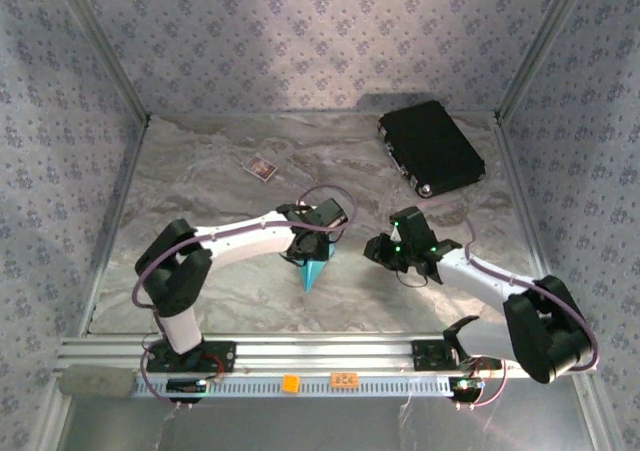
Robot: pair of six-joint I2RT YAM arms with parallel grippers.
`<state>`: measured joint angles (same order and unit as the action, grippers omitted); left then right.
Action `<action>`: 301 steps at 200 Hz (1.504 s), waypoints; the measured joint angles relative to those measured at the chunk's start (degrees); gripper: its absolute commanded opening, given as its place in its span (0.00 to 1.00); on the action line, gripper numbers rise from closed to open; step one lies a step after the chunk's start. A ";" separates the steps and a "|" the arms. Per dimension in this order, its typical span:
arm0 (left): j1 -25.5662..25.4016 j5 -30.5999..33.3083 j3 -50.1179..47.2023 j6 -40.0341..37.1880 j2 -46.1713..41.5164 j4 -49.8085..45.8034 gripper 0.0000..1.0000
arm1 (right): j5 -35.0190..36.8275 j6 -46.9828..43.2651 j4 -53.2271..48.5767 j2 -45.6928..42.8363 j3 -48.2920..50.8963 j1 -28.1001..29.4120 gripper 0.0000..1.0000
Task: Fold a paper plane with a square sheet of paper (pick it up from the middle)
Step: Reset both arms
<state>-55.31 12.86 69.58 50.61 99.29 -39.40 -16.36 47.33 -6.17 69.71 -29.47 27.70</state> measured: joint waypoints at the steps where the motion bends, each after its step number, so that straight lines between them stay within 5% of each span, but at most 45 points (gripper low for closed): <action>1: 0.00 0.11 -0.07 -0.09 -0.35 0.04 0.54 | 0.09 -0.11 -0.13 -0.11 -0.07 -0.09 0.36; 51: 3.26 10.62 -8.55 -4.48 -20.04 3.76 0.88 | 20.28 -11.41 -11.43 -12.96 -9.01 -3.74 0.70; 60: 6.40 13.14 -11.34 -7.41 -24.17 5.73 0.99 | 25.92 -14.99 -10.05 -14.91 -9.25 -4.28 0.71; 87: 19.50 18.62 -21.57 -15.30 -32.33 14.21 1.00 | 37.59 -27.85 0.68 -14.05 -4.28 -7.30 0.73; 111: 32.11 20.76 -29.03 -22.36 -33.86 21.64 1.00 | 41.53 -36.54 7.74 -3.67 -1.92 -12.13 0.76; 142: 42.73 20.79 -34.97 -32.72 -31.89 32.00 1.00 | 37.66 -44.85 21.73 7.17 1.14 -17.20 0.76; 214: 48.30 7.89 -44.30 -48.04 -19.45 63.58 1.00 | 19.74 -52.33 52.54 15.13 11.15 -27.76 0.79; 225: 49.40 4.59 -44.41 -49.16 -18.56 67.30 1.00 | 18.43 -52.41 52.54 16.63 11.78 -27.82 0.94; 237: 51.39 1.11 -45.31 -49.72 -16.87 73.94 1.00 | 18.73 -51.91 52.28 17.11 11.34 -27.61 0.98; 254: 53.42 -2.36 -47.34 -50.16 -12.92 82.58 1.00 | 19.10 -50.99 51.84 17.25 9.22 -28.09 0.99; 301: 55.60 -4.37 -47.76 -48.92 -10.99 84.11 1.00 | 19.85 -49.75 52.24 17.25 7.69 -28.81 0.99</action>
<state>0.30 8.49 21.82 1.69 88.29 44.71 3.49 -2.42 46.06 86.96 -21.78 -1.10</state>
